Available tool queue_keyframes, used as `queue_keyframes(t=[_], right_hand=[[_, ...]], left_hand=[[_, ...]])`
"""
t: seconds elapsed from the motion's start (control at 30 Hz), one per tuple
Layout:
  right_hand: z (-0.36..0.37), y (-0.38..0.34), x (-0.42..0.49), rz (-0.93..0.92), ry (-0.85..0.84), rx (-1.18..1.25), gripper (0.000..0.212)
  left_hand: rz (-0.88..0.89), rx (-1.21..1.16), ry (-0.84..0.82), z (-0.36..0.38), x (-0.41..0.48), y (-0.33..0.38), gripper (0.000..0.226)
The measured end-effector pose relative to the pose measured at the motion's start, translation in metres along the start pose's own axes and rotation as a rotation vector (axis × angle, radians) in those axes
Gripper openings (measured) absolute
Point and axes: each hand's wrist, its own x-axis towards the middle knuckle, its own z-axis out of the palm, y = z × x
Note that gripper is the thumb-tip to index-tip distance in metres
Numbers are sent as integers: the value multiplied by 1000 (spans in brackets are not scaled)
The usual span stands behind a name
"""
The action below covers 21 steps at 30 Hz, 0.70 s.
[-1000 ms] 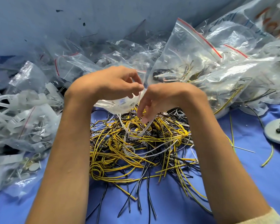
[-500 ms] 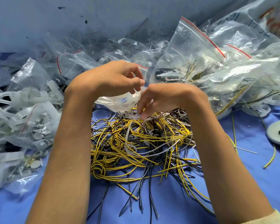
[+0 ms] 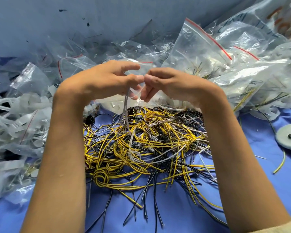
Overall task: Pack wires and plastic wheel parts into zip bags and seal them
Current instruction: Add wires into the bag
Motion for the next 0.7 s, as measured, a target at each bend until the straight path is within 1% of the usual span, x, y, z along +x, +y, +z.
queue_keyframes(t=[0.07,0.13,0.23,0.3,0.43,0.53,0.63,0.7], right_hand=[[2,-2,-1,-9,18,140,33],[2,-3,-1,0,17,178,28],[3,-1,1,32,15,157,25],[3,3,3,44,13,200,24],[2,5,5,-1,50,359,26],[-1,5,4,-61,58,502,27],[-3,5,3,-104,53,504,28],[-4,6,3,-100,65,480,26]], left_hand=[[57,74,-33,-1,-2,2,30],[100,187,-25,-2,-3,3,24],[119,310,35,-2,-1,4,24],[140,340,83,-1,2,4,24],[213,344,219,3,6,3,25],[227,281,290,6,5,8,26],[217,266,315,7,5,9,34],[218,281,336,7,5,10,32]])
